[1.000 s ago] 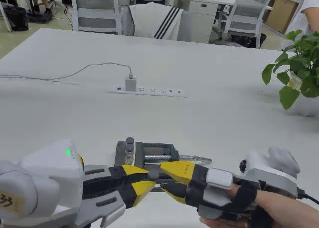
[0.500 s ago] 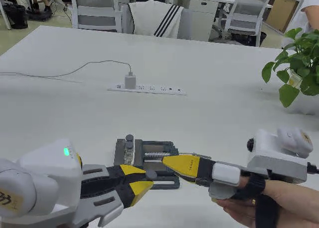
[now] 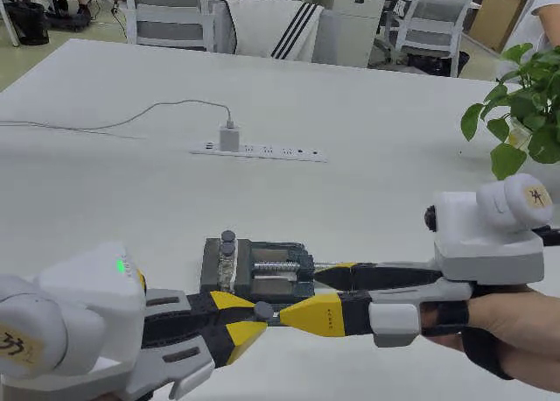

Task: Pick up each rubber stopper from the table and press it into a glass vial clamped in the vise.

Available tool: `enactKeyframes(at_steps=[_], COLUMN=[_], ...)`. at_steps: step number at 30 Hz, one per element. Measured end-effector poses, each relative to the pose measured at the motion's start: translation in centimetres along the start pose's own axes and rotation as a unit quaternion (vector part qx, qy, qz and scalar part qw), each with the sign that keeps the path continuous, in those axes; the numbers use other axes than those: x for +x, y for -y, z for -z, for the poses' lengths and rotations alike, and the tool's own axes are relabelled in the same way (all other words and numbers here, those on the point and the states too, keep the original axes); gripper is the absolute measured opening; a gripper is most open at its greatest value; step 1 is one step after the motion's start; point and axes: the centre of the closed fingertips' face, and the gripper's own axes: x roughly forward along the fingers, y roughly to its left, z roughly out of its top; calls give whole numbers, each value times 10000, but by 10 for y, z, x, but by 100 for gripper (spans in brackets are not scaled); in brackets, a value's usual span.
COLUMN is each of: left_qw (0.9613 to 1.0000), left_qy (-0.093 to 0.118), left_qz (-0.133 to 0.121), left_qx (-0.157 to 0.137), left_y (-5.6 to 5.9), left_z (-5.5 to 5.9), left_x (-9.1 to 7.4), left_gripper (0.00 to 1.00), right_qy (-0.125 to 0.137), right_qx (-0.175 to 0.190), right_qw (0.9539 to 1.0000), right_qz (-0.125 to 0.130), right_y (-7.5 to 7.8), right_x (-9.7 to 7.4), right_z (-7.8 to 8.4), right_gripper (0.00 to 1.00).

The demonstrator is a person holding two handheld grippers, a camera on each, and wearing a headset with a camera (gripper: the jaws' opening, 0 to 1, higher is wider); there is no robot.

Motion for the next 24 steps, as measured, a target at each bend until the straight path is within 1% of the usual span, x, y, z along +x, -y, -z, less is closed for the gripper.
enactKeyframes(at_steps=[1,2,3,4,5,6,7,8,9,11,12,13,14,15,17,19,20,22,24], left_qw=[10000,10000,10000,10000,10000,9999,9999,9999,9998,9997,9997,9996,9996,9995,9994,9992,9991,9990,9987], left_qy=[-7,-23,-37,-62,-70,-86,-104,-120,-148,-170,-188,-196,-213,-223,-248,-280,-294,-317,-348], left_qz=[1,4,13,28,37,57,70,84,106,134,153,162,178,187,209,243,257,289,332], left_qx=[1,2,8,27,28,22,38,52,61,74,83,94,101,100,111,131,141,154,168], left_y=[0,0,1,1,2,3,4,5,6,7,8,8,9,10,11,12,12,14,16], left_z=[0,1,2,3,3,4,5,5,6,7,8,8,9,9,10,12,12,13,15], left_x=[0,0,0,1,1,1,2,2,3,3,4,4,4,5,5,5,5,6,6], left_gripper=[4,4,4,4,4,4,4,4,4,4,4,4,4,4,4,4,4,4,4], right_qy=[-126,-278,-405,-568,-636,-716,-804,-889,-998,-1216,-1372,-1504,-1642,-1735,-1889,-1966,-2046,-2211,-2293], right_qx=[-174,-448,-617,-868,-965,-1100,-1299,-1400,-1587,-1782,-2005,-2122,-2276,-2410,-2609,-2651,-2725,-2804,-2919], right_qw=[9998,9986,9973,9946,9933,9913,9882,9861,9822,9763,9697,9652,9594,9543,9457,9424,9383,9318,9260], right_qz=[1,23,43,30,22,-22,-50,-64,-123,-183,-241,-265,-284,-324,-426,-543,-591,-652,-685], right_y=[-1,-1,-3,-5,-1,-2,-4,-6,-7,-9,-10,-12,-13,-14,-17,-21,-21,-22,-23], right_x=[0,1,1,3,3,4,5,6,7,8,10,10,11,12,13,14,14,14,15], right_z=[1,0,1,1,0,0,-2,-2,-2,1,4,7,9,11,14,15,16,20,21], right_gripper=[62,60,58,55,53,52,49,47,45,41,40,39,37,36,32,28,26,24,22])
